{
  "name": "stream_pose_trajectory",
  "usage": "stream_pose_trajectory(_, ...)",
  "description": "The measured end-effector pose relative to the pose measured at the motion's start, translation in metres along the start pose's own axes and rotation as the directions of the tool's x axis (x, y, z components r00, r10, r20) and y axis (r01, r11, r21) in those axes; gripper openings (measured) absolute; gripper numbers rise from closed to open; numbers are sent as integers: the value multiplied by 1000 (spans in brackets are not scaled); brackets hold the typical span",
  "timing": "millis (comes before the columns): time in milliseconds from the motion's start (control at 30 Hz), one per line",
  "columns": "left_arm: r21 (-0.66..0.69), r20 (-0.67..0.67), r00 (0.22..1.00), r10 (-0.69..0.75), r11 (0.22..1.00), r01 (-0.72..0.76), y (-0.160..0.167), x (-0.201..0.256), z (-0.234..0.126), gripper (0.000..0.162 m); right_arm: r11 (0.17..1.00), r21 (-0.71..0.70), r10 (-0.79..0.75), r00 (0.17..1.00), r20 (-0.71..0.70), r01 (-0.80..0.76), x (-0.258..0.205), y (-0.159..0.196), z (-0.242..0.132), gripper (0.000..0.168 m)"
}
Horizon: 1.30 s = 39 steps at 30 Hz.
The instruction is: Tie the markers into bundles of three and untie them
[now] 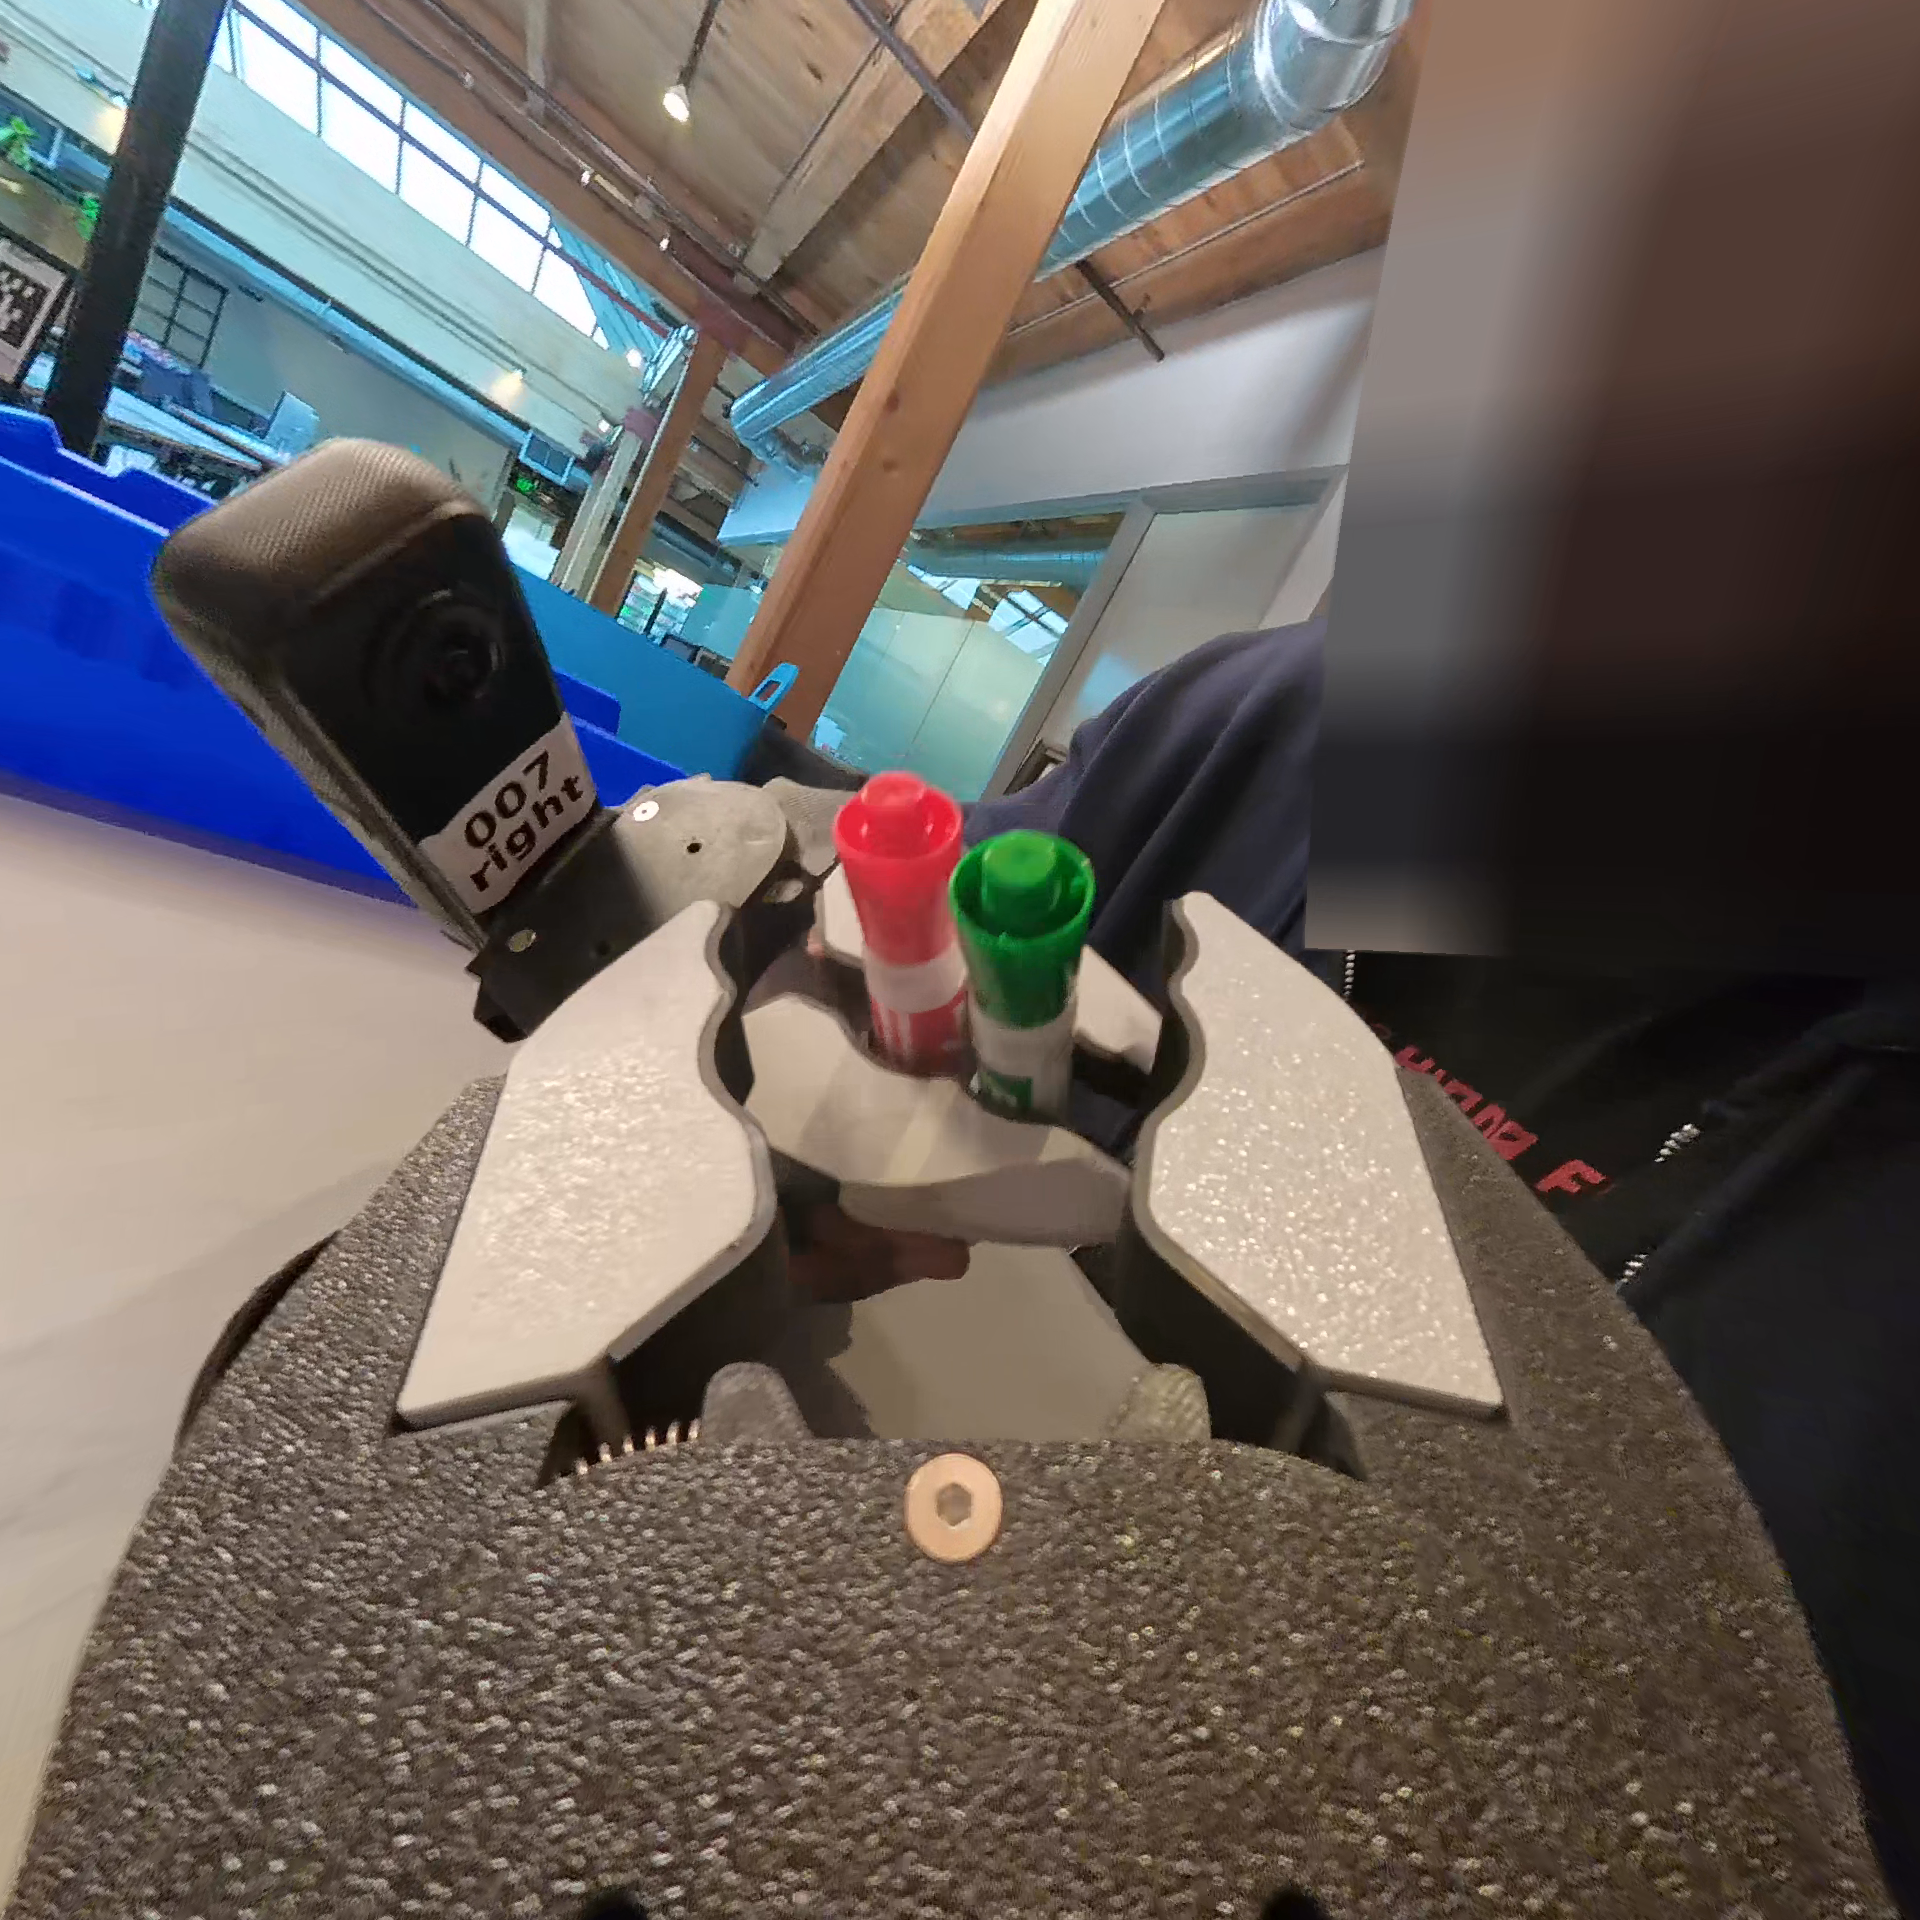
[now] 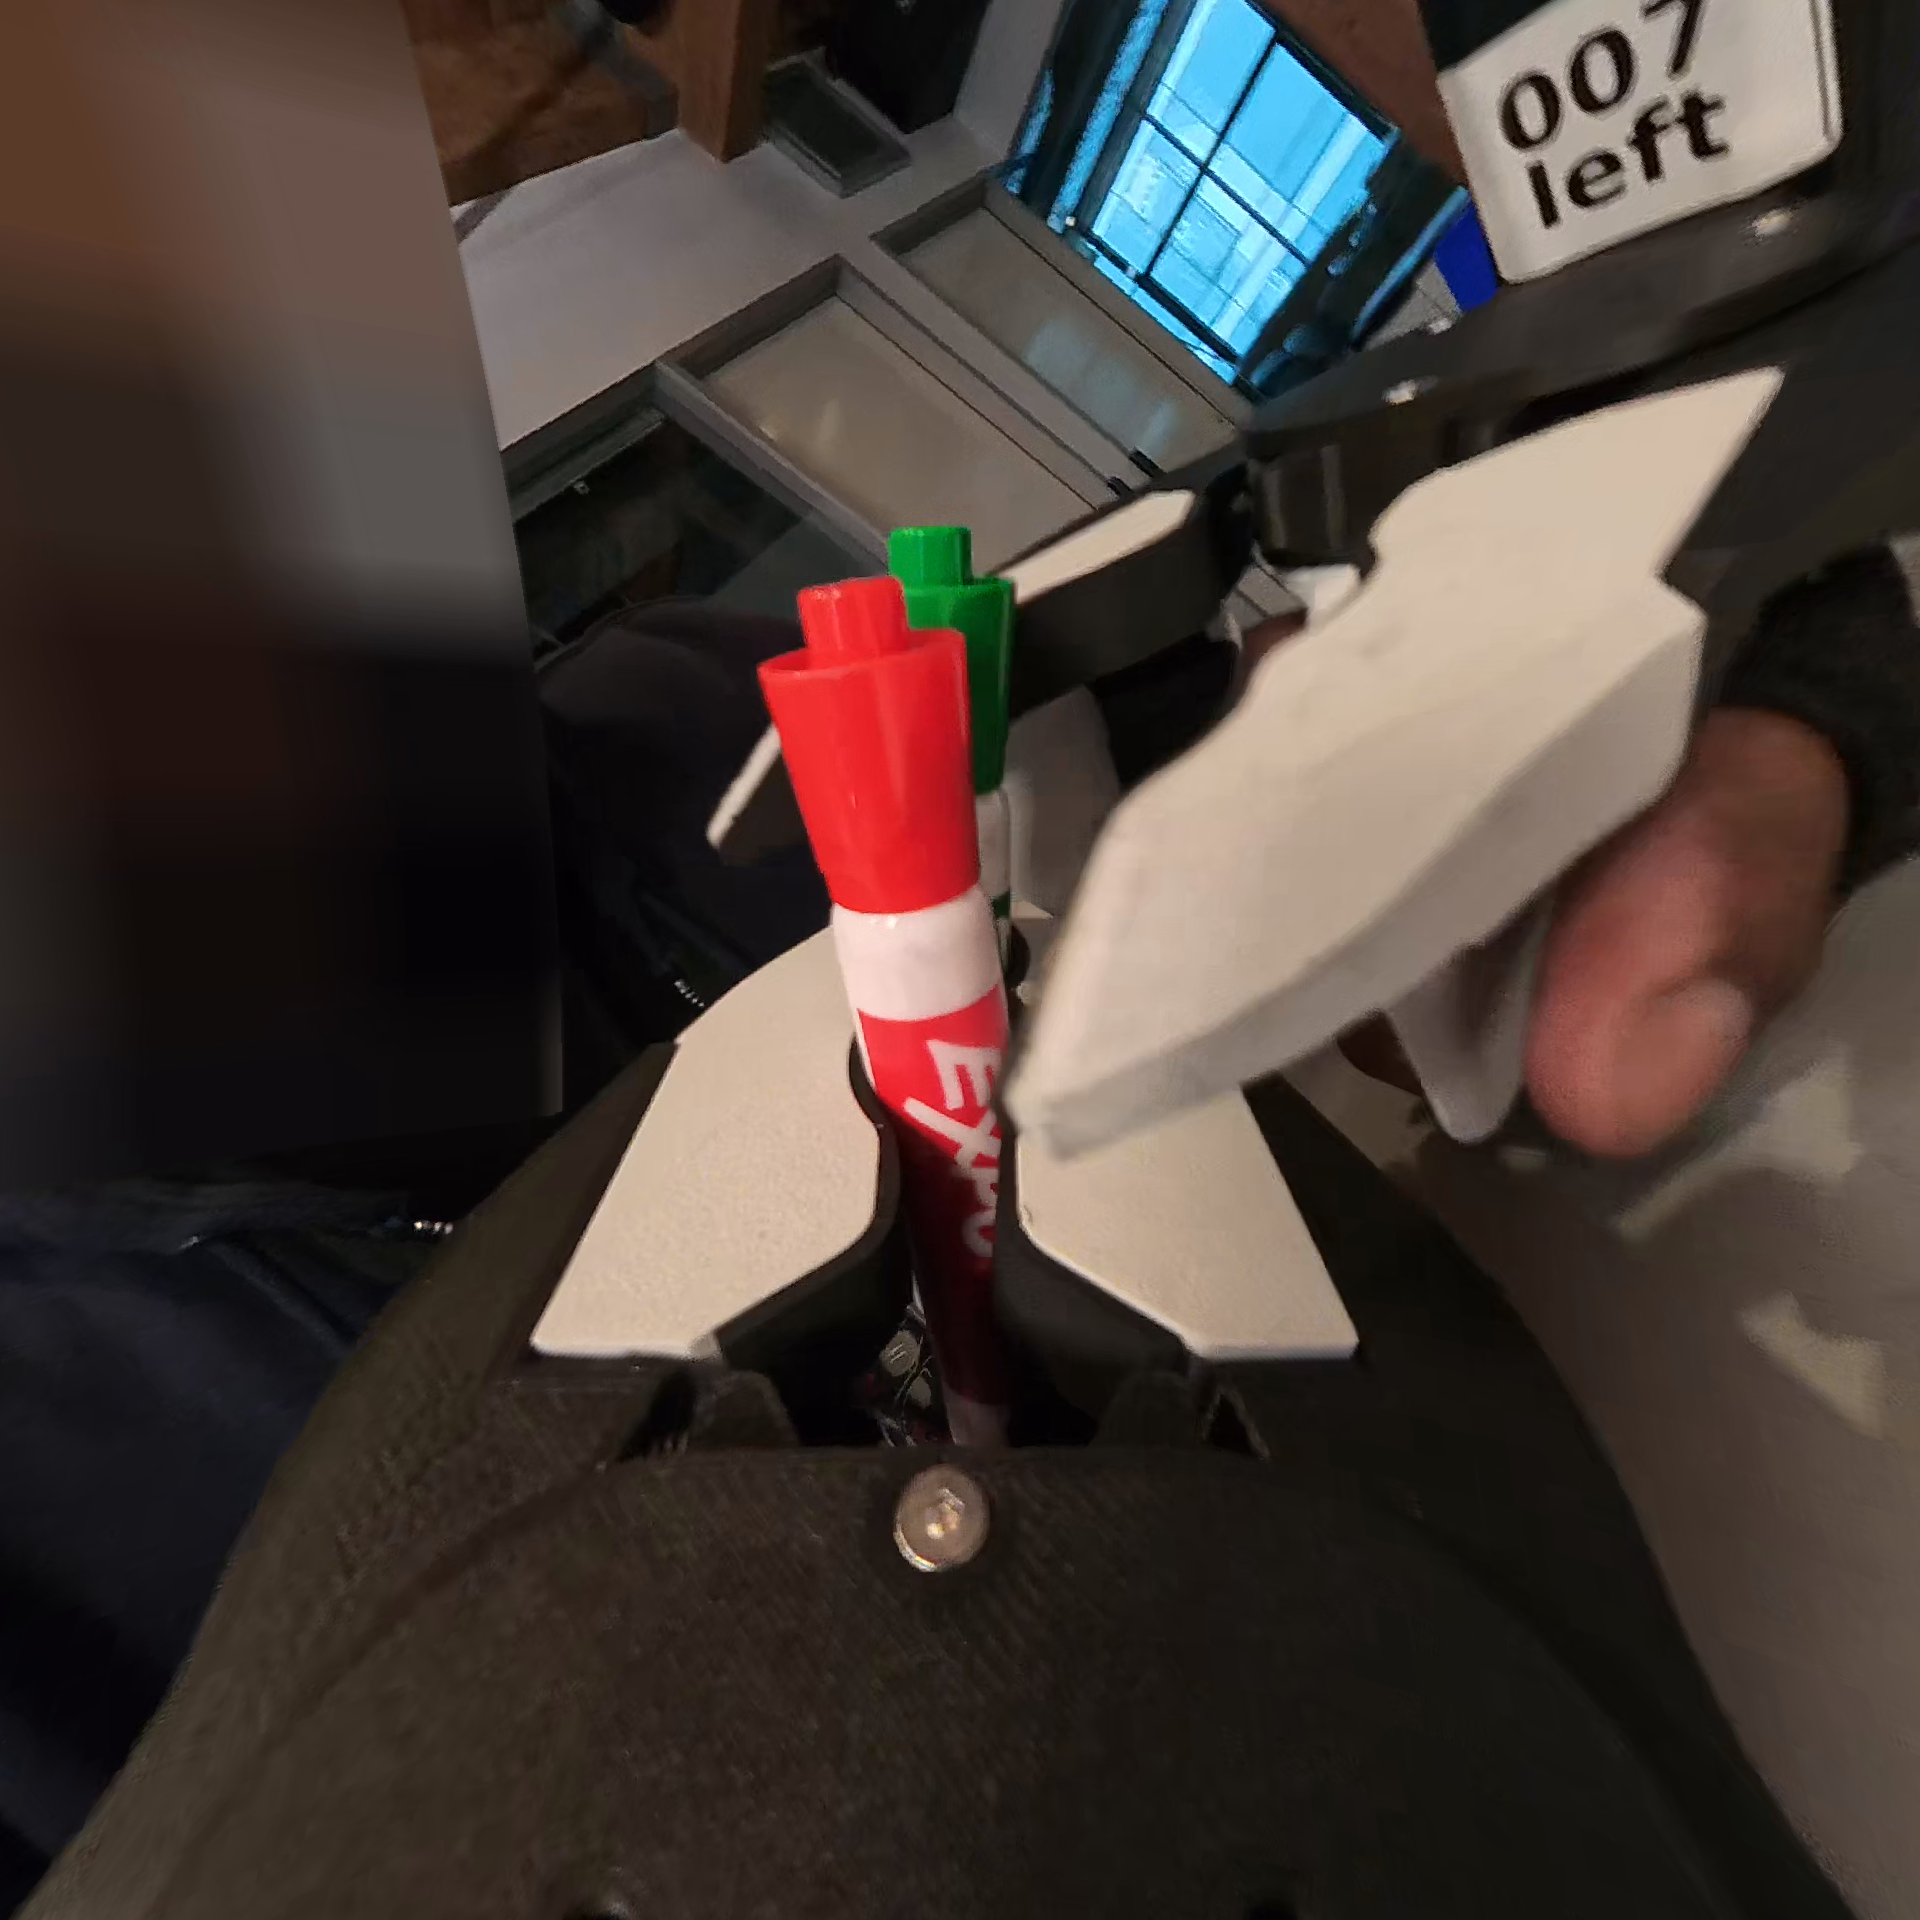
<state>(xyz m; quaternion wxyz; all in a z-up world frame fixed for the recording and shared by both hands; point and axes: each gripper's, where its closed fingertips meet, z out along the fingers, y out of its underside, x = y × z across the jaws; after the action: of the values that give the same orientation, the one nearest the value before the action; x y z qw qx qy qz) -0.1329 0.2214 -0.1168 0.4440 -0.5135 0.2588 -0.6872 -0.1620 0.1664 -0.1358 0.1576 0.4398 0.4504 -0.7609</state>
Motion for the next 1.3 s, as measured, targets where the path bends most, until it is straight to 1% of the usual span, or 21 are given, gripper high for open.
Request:
stream_pose_trajectory(167, 50, -77, 997, -22, 998, 25, -3, 9, -3, 73, 994, -33, 104, 992, -75, -106, 5, 8, 2, 14)
stream_pose_trajectory(300, 71, -154, 987, -48, 996, 60, -4, 16, -1, 68, 994, -37, 101, 994, -40, -103, -9, 4, 7, 13)
stream_pose_trajectory(400, 81, -184, 982, -41, 995, 57, -2, 19, 5, 66, 995, -34, 92, 996, -9, -92, -19, 2, 11, 13)
stream_pose_trajectory(500, 111, -191, 982, -10, 993, 32, -5, 21, 7, 61, 996, -30, 82, 996, 16, -82, -26, 2, 15, 14)
stream_pose_trajectory(700, 117, -194, 980, 36, 993, -13, -3, 26, 5, 54, 993, -25, 116, 993, 32, -115, -25, 5, 15, 14)
stream_pose_trajectory(867, 93, -199, 979, 34, 996, -16, -1, 27, 6, 56, 991, -50, 127, 991, 35, -125, -25, 9, 17, 13)
stream_pose_trajectory(933, 91, -189, 981, 31, 996, -14, -1, 25, 6, 59, 992, -45, 115, 993, 1, -115, -20, 8, 15, 14)
stream_pose_trajectory(1000, 98, -157, 987, 9, 995, 7, -3, 19, 5, 65, 995, -28, 92, 993, -75, -95, -8, 5, 9, 13)
stream_pose_trajectory(1067, 131, -77, 997, -22, 991, 32, -9, 5, 2, 67, 998, 7, 70, 981, -182, -70, 6, -1, -1, 13)
stream_pose_trajectory(1167, 217, 73, 991, -109, 972, 90, -20, -19, -7, 67, 1000, 25, 27, 917, -399, -18, 32, -8, -23, 14)
stream_pose_trajectory(1233, 277, 237, 951, -197, 952, 128, -25, -43, -18, 67, 999, 35, 10, 846, -533, 10, 46, -14, -41, 14)
stream_pose_trajectory(1300, 340, 383, 872, -304, 924, 173, -25, -64, -30, 69, 999, 17, -12, 769, -639, 30, 55, -17, -57, 14)
